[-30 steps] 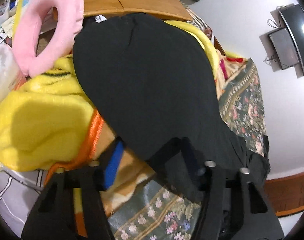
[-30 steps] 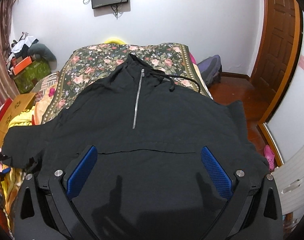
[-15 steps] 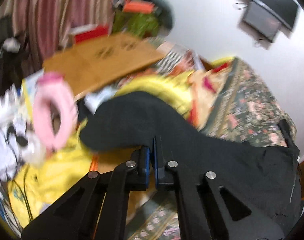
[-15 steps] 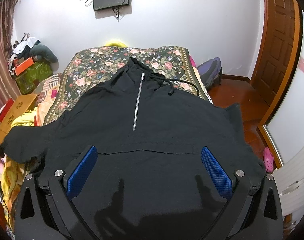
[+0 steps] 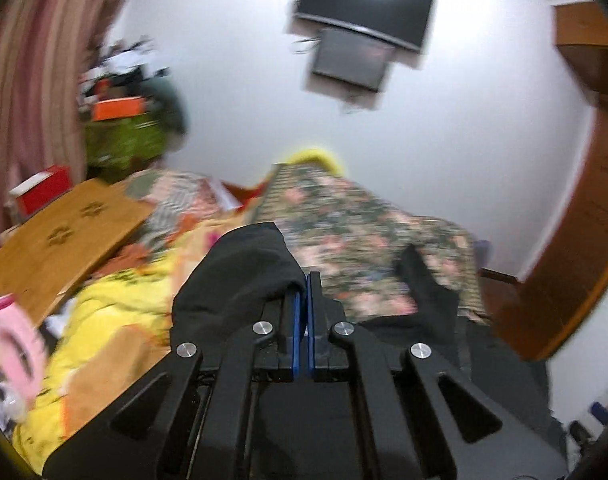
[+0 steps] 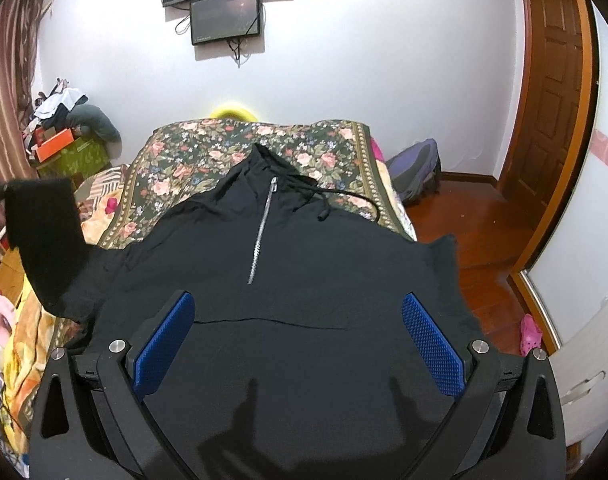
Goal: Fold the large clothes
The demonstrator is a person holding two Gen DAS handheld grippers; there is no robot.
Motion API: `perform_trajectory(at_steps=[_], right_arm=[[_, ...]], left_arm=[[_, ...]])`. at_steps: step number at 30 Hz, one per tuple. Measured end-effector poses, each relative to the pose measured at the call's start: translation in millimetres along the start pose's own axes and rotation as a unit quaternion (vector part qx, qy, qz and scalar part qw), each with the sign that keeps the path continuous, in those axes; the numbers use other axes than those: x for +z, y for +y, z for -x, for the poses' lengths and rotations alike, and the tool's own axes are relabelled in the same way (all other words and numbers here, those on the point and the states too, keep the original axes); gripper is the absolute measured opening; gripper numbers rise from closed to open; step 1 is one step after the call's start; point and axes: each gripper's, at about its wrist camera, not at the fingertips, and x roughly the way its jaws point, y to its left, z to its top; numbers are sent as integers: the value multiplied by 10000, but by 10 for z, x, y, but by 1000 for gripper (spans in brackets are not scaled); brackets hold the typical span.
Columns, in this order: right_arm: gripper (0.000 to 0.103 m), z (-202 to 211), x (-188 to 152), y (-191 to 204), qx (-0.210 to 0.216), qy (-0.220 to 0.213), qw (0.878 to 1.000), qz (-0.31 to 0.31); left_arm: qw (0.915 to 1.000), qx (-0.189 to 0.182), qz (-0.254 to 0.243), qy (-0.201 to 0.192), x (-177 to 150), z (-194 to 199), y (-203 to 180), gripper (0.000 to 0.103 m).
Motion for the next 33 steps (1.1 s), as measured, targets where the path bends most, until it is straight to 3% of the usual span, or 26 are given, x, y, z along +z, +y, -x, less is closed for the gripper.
perform_trajectory(at_steps=[4, 9, 15, 24, 27, 31, 33], right_arm=[[103, -4, -1, -82, -27, -18, 10000, -30], [103, -16, -40, -175, -133, 8, 9999, 25], [103, -101, -129, -263, -309, 177, 9993, 135], [103, -268, -285, -396, -453, 555, 9972, 189], [103, -298, -315, -408, -497, 665, 9962, 253], [103, -296, -319, -412, -469, 731, 9959, 264], [103, -274, -304, -406, -416, 717, 9962, 257]], left_arm=[[9976, -639, -201, 176, -10, -122, -562, 1], [9880, -1306, -499, 655, -227, -289, -1221, 1], [9649, -1762, -1198, 1534, -871, -477, -1916, 1], [9232, -1841, -2055, 2675, -1919, -604, -2331, 1], [9246, -1739, -2278, 2509, -2063, -513, -2357, 3], [9173, -1668, -2673, 2435, -2118, -385, -2419, 9], [9143, -1707, -2704, 2487, -2079, -341, -2403, 21]])
